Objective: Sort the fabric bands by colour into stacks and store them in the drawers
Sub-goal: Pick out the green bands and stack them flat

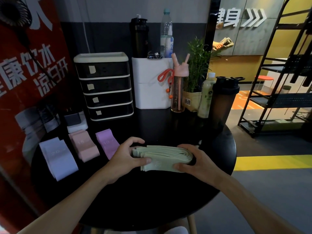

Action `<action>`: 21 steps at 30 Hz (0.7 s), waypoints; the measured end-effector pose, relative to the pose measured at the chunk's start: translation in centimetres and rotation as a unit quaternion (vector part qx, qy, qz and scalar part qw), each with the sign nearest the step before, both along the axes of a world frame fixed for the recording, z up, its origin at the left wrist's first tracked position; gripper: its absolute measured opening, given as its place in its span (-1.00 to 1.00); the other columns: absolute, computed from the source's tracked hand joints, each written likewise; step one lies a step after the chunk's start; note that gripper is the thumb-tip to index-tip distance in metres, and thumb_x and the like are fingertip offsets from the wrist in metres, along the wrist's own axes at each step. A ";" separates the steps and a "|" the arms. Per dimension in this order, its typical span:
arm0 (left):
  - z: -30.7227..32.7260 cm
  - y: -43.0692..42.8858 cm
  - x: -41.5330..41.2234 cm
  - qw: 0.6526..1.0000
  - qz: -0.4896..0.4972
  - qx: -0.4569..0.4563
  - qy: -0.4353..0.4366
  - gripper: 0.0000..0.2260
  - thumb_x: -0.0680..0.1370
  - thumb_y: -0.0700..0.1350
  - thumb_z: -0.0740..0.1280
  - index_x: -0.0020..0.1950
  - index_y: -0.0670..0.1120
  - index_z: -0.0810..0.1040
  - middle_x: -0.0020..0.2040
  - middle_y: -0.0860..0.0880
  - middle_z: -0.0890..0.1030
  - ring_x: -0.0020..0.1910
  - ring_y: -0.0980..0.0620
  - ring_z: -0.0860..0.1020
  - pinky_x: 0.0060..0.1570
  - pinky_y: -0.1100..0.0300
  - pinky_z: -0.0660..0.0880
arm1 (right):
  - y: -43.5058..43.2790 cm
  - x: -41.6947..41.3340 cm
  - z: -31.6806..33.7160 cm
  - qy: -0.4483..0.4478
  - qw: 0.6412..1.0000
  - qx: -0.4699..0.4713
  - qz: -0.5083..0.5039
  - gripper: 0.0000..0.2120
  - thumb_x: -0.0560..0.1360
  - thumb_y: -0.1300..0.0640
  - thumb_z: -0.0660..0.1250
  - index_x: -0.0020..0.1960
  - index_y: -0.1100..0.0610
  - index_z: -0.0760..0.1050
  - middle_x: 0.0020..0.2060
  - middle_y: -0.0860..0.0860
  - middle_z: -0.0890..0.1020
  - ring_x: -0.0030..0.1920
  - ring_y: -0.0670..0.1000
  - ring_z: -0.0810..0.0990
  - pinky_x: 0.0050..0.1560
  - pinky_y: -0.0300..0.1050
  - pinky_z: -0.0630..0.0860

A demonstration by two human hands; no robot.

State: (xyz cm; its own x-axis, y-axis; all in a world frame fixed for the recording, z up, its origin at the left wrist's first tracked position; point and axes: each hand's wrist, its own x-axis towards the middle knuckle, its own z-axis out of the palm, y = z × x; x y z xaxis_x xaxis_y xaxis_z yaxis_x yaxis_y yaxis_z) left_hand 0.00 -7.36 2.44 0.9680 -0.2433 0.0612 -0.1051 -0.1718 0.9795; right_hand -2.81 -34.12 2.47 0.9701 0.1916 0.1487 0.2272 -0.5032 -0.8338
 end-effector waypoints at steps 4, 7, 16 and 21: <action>1.4 -0.4 0.4 0.999 0.024 -0.041 -0.020 -0.49 0.20 -0.13 0.69 0.05 -0.06 0.57 -0.12 -0.16 0.66 -0.20 -0.02 0.61 -0.17 0.12 0.60 | 0.4 -0.5 0.4 0.009 0.999 0.051 -0.011 -0.60 0.38 0.07 0.54 0.18 0.01 0.52 -0.02 -0.08 0.63 -0.05 -0.19 0.62 -0.06 -0.30 0.55; 3.7 -0.2 1.1 0.999 0.030 -0.035 -0.025 -0.46 0.18 -0.15 0.69 0.07 -0.06 0.55 -0.14 -0.15 0.67 -0.20 -0.03 0.63 -0.14 0.07 0.61 | 1.1 -0.6 0.9 0.048 0.990 0.130 -0.013 -0.68 0.40 0.06 0.52 0.13 0.01 0.56 -0.08 -0.01 0.67 -0.10 -0.06 0.67 -0.11 -0.16 0.62; 9.9 2.5 5.5 0.996 0.088 0.023 -0.022 -0.60 0.32 -0.11 0.60 0.11 -0.09 0.63 0.03 -0.20 0.69 -0.05 -0.07 0.69 -0.02 -0.03 0.65 | 7.7 3.4 2.0 0.186 0.937 0.295 -0.007 -0.64 0.42 0.02 0.49 0.11 0.22 0.59 -0.04 0.17 0.70 -0.08 0.13 0.68 -0.05 0.05 0.61; 12.0 5.1 9.1 0.992 0.033 0.119 0.032 -0.71 0.42 -0.12 0.55 0.12 -0.08 0.64 -0.04 -0.06 0.66 -0.04 0.00 0.63 0.08 -0.09 0.61 | 11.3 6.6 2.1 0.187 0.953 0.240 -0.007 -0.73 0.48 0.02 0.42 -0.02 0.24 0.61 -0.21 0.10 0.68 -0.26 0.03 0.60 -0.26 -0.11 0.52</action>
State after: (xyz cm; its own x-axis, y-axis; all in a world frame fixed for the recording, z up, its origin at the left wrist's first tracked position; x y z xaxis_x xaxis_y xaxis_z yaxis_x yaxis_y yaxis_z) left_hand 9.13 -2.26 14.42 0.9822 -0.1804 -0.0525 -0.0252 -0.4033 0.9147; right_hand 3.76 -22.79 4.61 0.9742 0.1762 -0.1409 -0.1351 -0.0447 -0.9898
